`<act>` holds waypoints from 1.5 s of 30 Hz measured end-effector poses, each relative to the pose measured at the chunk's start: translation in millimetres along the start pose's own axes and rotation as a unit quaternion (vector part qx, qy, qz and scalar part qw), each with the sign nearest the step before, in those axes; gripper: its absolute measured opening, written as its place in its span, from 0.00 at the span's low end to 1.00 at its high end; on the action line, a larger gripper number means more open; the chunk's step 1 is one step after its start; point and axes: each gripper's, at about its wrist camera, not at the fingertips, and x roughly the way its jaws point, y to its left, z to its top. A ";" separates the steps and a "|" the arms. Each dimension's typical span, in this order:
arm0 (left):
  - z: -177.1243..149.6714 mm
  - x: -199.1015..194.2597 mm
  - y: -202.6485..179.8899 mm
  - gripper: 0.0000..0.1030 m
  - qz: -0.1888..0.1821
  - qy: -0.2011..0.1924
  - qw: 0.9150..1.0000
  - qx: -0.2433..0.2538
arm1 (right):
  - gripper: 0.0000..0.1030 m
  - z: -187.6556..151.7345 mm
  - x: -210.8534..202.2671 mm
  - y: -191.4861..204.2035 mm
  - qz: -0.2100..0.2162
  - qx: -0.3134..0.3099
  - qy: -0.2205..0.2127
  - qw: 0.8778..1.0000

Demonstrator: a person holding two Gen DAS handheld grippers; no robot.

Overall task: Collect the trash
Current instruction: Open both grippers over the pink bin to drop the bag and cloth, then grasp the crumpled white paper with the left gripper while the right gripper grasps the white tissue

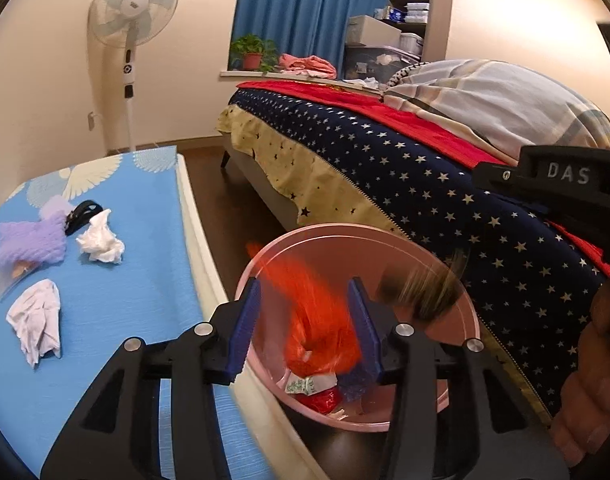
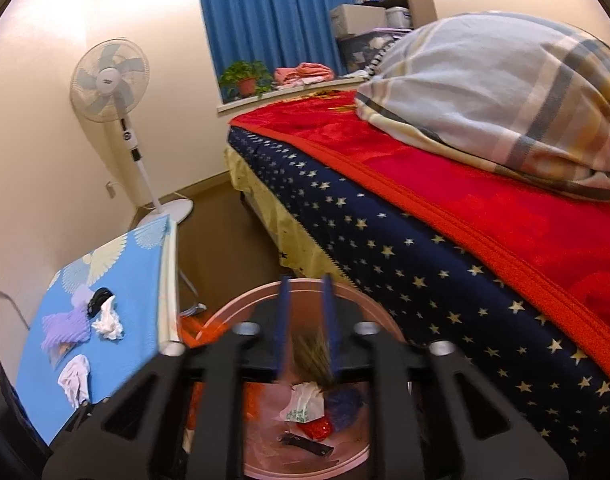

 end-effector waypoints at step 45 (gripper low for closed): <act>-32.2 -45.6 225.7 0.54 0.227 0.025 0.939 -0.257 | 0.38 -67.5 54.5 177.9 0.174 -0.103 0.058 0.978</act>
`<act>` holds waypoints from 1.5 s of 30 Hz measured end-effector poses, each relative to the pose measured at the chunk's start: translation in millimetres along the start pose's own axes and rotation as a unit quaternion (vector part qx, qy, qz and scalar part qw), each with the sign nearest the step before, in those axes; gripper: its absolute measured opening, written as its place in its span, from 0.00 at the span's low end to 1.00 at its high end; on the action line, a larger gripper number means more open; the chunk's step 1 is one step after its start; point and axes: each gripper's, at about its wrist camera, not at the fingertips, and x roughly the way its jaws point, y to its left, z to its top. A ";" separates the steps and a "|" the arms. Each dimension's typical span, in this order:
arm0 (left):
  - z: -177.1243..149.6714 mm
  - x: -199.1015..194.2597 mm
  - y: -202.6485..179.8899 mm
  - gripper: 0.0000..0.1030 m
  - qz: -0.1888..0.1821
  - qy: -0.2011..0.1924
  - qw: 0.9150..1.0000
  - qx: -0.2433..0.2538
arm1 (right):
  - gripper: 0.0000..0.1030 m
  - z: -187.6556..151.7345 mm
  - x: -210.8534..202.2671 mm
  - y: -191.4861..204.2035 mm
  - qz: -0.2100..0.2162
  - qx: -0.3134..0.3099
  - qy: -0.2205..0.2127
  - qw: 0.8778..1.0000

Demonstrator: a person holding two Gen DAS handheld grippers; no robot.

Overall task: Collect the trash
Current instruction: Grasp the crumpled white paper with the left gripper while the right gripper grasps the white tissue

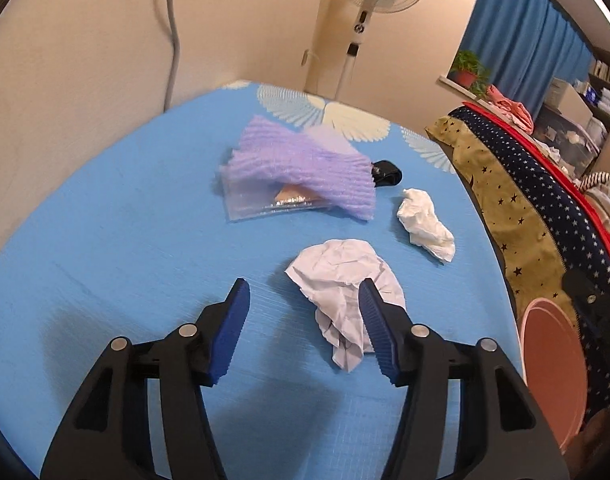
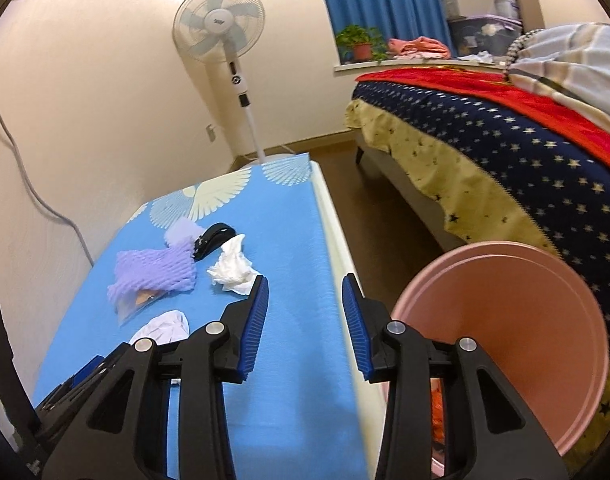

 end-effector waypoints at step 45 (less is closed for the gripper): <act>21.5 11.7 -2.5 0.04 -0.090 0.007 0.995 -0.048 | 0.03 24.5 71.4 26.8 0.066 -0.032 0.075 0.994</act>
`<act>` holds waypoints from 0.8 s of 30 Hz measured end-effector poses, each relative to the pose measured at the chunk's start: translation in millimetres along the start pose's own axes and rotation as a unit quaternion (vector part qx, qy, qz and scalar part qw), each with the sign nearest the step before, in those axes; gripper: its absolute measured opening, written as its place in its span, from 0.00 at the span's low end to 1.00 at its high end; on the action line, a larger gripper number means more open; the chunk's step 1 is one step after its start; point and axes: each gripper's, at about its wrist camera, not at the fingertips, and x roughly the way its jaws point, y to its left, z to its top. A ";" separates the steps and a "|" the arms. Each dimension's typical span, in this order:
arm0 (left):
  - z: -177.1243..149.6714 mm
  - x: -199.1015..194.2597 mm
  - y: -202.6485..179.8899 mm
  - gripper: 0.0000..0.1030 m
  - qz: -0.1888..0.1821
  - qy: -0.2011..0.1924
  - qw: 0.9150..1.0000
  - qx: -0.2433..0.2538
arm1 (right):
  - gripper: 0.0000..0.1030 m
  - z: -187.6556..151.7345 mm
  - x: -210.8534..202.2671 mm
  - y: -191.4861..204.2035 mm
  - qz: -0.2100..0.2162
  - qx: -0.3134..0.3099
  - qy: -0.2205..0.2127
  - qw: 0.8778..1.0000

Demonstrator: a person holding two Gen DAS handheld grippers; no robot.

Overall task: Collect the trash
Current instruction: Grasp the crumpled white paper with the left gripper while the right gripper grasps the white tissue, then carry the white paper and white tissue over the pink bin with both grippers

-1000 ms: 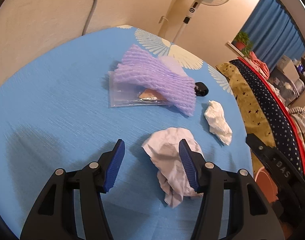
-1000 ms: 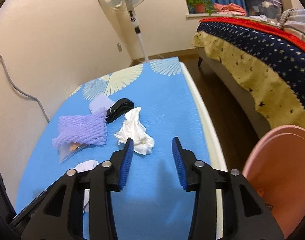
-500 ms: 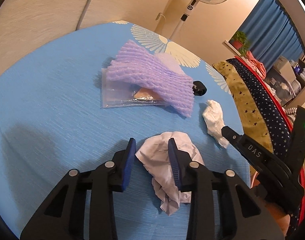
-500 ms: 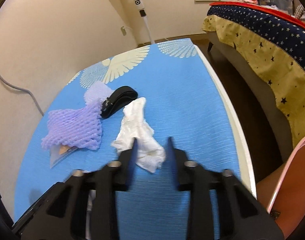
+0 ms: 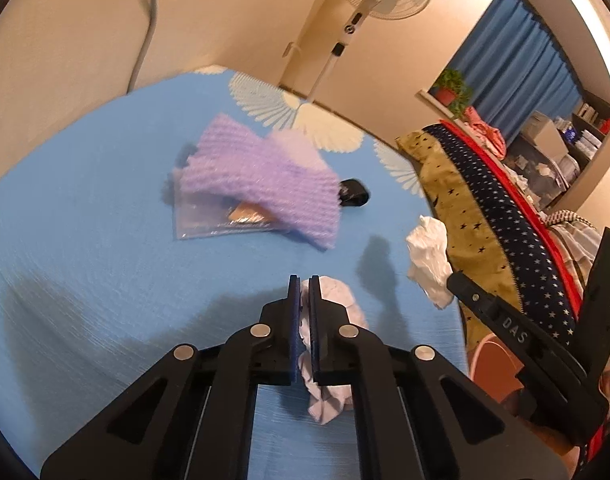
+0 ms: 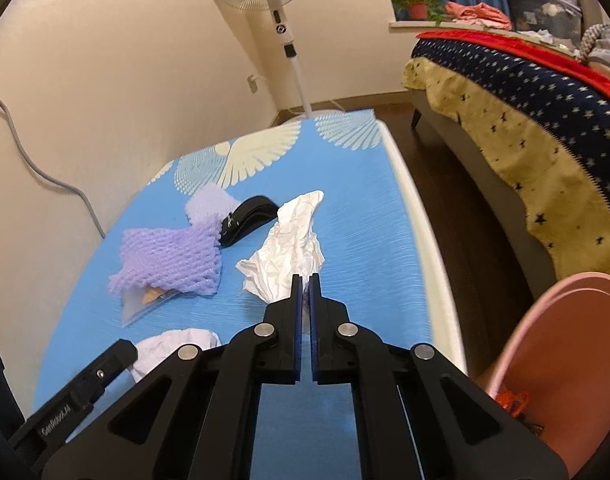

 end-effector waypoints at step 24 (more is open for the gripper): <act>-19.1 -93.5 -49.7 0.03 0.004 -0.064 0.991 0.116 | 0.03 -25.2 -155.6 10.4 -0.043 -0.053 -0.075 0.995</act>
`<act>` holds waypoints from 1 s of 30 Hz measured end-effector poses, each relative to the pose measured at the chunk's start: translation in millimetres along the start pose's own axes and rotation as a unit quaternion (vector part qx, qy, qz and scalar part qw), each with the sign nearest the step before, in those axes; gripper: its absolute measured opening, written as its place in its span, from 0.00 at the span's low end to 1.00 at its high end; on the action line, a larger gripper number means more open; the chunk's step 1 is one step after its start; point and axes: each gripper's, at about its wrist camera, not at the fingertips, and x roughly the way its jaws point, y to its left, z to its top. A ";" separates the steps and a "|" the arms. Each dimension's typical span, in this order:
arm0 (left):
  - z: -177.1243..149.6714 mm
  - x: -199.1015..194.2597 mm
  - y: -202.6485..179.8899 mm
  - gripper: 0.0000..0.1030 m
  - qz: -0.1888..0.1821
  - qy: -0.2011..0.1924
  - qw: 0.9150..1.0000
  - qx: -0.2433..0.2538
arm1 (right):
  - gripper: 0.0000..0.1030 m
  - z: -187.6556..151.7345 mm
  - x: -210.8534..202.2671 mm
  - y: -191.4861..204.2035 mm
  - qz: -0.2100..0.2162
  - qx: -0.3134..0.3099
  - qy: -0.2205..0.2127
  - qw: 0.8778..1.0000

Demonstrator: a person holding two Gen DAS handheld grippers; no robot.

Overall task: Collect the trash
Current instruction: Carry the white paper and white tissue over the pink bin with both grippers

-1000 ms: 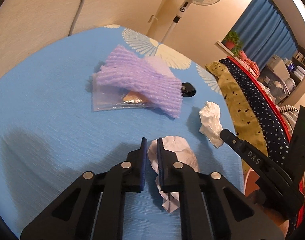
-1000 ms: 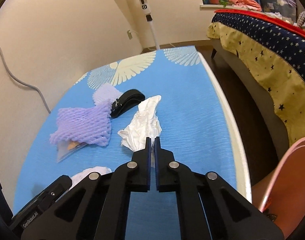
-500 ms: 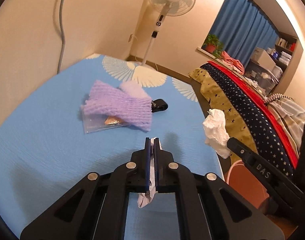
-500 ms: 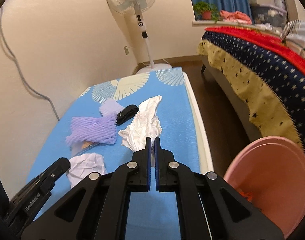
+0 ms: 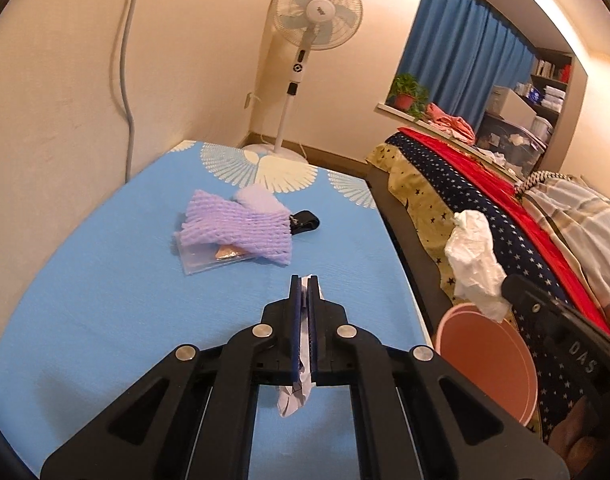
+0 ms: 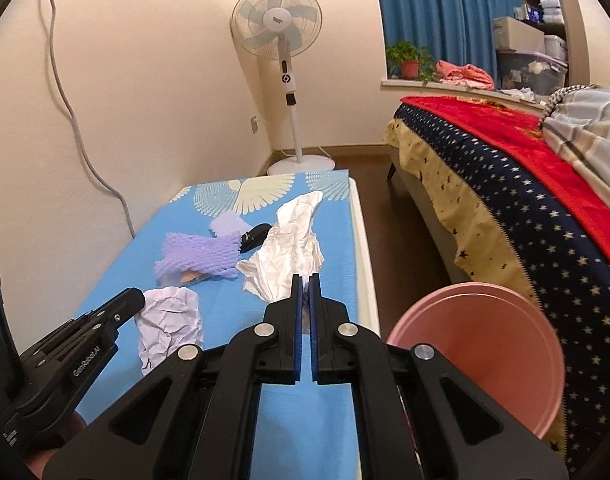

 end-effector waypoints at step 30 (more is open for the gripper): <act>-16.4 -32.7 -57.0 0.03 -0.046 -0.008 0.997 0.057 | 0.03 -24.4 -69.5 -38.9 -0.053 0.014 -0.026 0.998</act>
